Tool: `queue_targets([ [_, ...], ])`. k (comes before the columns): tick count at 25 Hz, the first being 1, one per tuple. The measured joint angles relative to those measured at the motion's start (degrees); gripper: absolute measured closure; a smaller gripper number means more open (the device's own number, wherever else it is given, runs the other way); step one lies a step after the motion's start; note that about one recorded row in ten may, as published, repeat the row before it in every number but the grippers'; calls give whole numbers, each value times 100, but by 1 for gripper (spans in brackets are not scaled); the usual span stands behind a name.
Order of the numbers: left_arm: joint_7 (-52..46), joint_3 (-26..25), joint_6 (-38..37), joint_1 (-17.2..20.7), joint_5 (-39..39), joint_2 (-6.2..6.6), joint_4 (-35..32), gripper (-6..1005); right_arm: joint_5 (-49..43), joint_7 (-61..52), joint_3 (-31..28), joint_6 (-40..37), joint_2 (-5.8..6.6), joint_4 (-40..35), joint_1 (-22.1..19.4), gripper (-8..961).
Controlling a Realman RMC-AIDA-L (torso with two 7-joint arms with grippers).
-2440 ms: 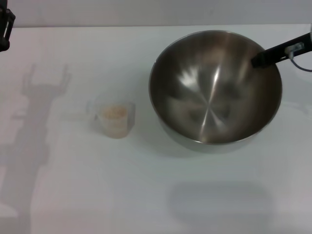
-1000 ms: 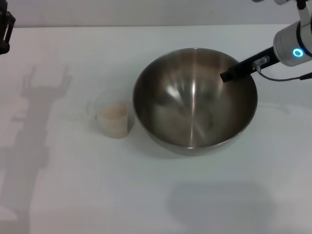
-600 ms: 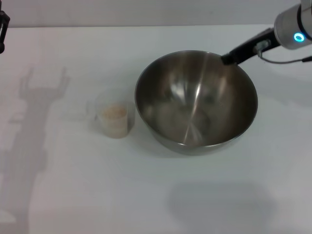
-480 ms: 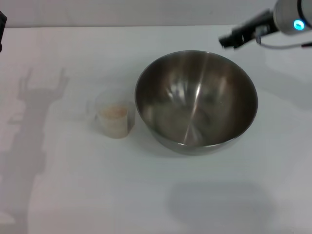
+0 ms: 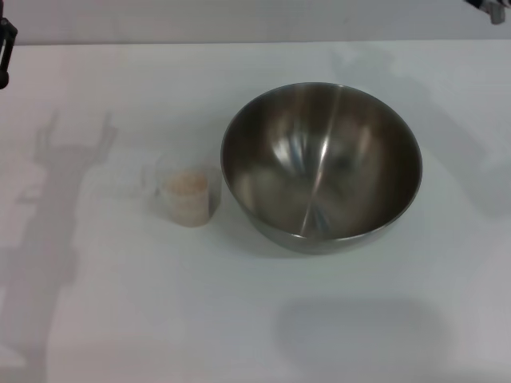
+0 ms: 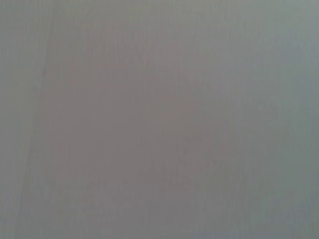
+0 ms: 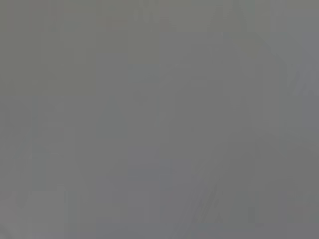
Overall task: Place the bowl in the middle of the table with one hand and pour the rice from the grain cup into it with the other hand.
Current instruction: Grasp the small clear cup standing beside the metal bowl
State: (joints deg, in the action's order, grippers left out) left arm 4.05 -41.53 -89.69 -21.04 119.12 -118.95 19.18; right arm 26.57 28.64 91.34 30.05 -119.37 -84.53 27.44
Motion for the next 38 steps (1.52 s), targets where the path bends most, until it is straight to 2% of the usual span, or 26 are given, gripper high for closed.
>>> queue_targets([
  [3, -3, 42, 0, 9, -1, -5, -1, 152, 6, 0, 465, -1609, -5, 256, -355, 591],
  [4, -4, 61, 0, 13, -1, -7, -2, 152, 7, -40, 784, -2849, -11, 565, -561, 591],
  [5, -5, 92, 1, 21, -1, -10, -3, 152, 7, -40, 784, -2849, -11, 565, -561, 591],
  [9, -13, 238, 2, 49, -3, -13, -3, 152, 18, -527, 1316, -5210, -16, 1439, -831, 591],
  [12, -15, 417, 1, 96, -3, -8, -3, 152, 22, -1137, 1566, -6766, -9, 2219, -899, 590],
  [13, -15, 457, -1, 115, -4, -8, -2, 152, 15, -1571, 1662, -7671, -9, 2769, -911, 590],
  [14, -17, 526, -11, 161, -4, -8, 1, 152, 15, -1571, 1662, -7671, -9, 2769, -911, 590],
  [15, -17, 546, -12, 170, -5, -8, 2, 152, 6, -1710, 1705, -8055, -9, 3024, -909, 590],
  [16, -17, 607, -13, 197, -2, -10, 4, 152, -11, -1951, 1794, -8845, -9, 3600, -892, 590],
  [18, -18, 777, -18, 247, -4, -7, 7, 152, -25, -2123, 1848, -9596, -7, 4178, -860, 590],
  [19, -19, 840, -21, 270, -3, -5, 7, 152, -25, -2123, 1848, -9596, -7, 4178, -860, 590],
  [22, -26, 1119, -36, 379, -5, -3, 13, 152, -36, -2487, 1861, -10453, 3, 5037, -806, 589],
  [23, -37, 1358, -40, 460, -1, 0, 13, 153, -39, -2792, 1812, -10722, 12, 5486, -794, 589],
  [24, -37, 1358, -40, 460, -1, 0, 13, 153, -39, -2792, 1812, -10722, 12, 5486, -794, 589],
  [28, -84, 1823, 55, 625, -1, -3, -18, 153, -17, -3089, 1721, -11241, 31, 6358, -773, 589],
  [38, -97, 2282, 743, 786, -3, -6, -26, 153, -31, -3290, 1432, -11464, 73, 6680, -773, 588],
])
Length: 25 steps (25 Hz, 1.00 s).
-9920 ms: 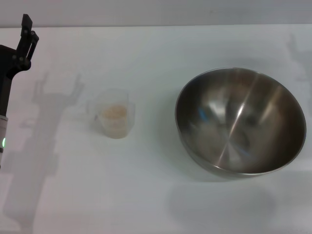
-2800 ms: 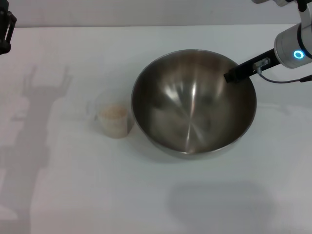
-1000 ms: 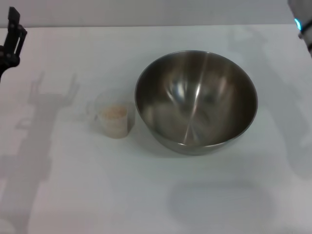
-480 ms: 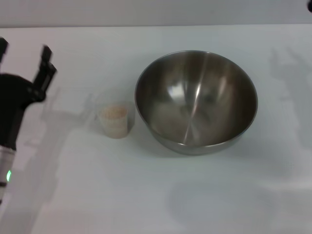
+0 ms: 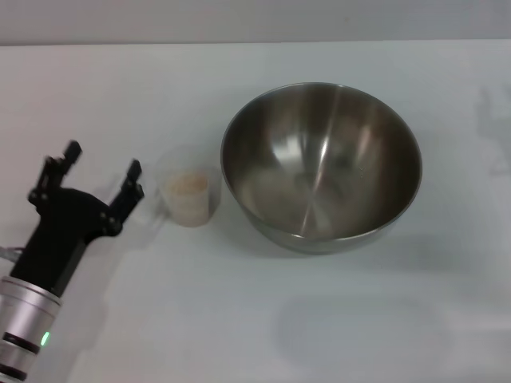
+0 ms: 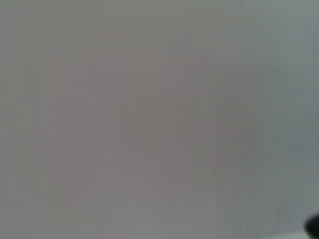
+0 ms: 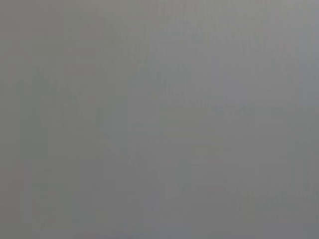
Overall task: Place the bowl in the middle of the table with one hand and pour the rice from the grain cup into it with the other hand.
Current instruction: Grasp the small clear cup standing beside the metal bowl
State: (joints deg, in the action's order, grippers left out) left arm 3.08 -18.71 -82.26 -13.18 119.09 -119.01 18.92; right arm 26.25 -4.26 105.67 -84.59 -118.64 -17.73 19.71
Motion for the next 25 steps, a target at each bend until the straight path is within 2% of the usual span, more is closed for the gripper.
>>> queue_targets([
  [7, -1, 212, 952, -38, -1, -8, 32, 153, -15, 18, -3, -5, 7, 15, 34, 587],
  [19, 8, 164, 1178, -140, -33, -8, -7, 154, -16, 14, 7, -14, 8, 59, 7, 586],
  [25, 47, 123, 1470, -326, -44, -9, -27, 154, -16, 11, 36, -19, 3, 59, -9, 586],
])
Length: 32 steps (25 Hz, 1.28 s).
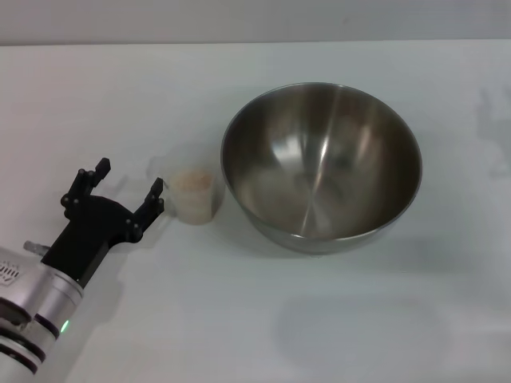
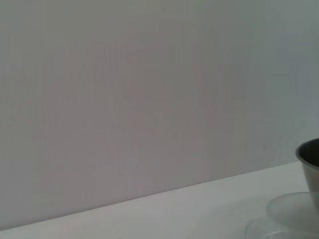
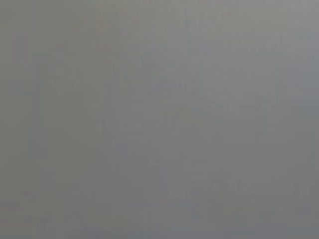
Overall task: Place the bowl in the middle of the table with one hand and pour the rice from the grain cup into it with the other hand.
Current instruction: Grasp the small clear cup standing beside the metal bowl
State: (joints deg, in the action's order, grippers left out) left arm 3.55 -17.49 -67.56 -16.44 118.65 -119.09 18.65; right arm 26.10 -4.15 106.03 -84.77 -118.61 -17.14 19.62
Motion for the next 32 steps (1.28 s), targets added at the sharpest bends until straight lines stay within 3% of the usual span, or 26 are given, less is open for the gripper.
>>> queue_targets([
  [19, 23, -442, 655, -506, 0, 0, -74, 155, 0, -7, 8, 40, -14, 25, 44, 584],
  [30, 22, -736, 684, -493, -1, 0, -39, 155, 0, 3, -23, 49, -14, 36, 51, 583],
  [32, 22, -739, 689, -513, -1, 0, -33, 229, 0, 11, -28, 49, -14, 36, 56, 583],
])
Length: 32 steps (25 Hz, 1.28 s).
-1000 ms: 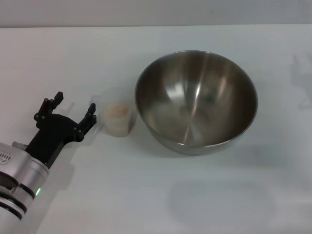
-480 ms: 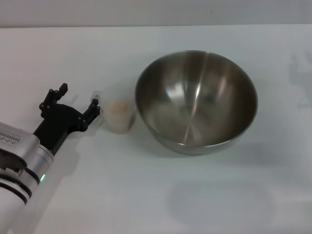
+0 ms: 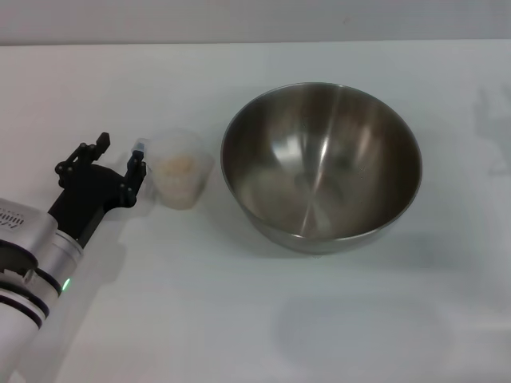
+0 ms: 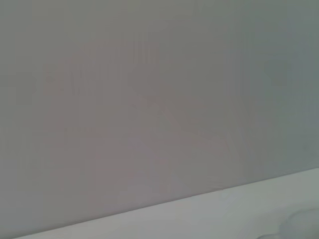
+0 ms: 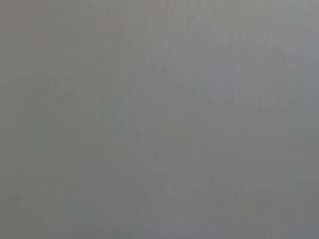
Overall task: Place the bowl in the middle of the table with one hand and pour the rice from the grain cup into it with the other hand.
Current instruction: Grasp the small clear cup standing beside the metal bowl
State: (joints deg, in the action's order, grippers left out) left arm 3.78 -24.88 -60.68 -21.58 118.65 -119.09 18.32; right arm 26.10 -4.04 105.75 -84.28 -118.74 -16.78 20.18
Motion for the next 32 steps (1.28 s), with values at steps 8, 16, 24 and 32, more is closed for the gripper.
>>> queue_targets([
  [8, -23, -2, 4, -42, 0, 0, 13, 652, 0, 5, -3, 0, 0, -1, 3, 582],
  [16, -58, -70, 67, -82, 0, -6, 47, 947, 0, -9, 11, -10, -8, -1, -14, 581],
  [24, 231, -166, -550, -82, -7, -9, 167, 981, 0, -11, 6, -17, -9, 13, -29, 581],
  [32, 2725, -140, -1784, -344, 163, -7, 525, 981, 0, 23, -3, -22, 2, 40, 33, 580],
])
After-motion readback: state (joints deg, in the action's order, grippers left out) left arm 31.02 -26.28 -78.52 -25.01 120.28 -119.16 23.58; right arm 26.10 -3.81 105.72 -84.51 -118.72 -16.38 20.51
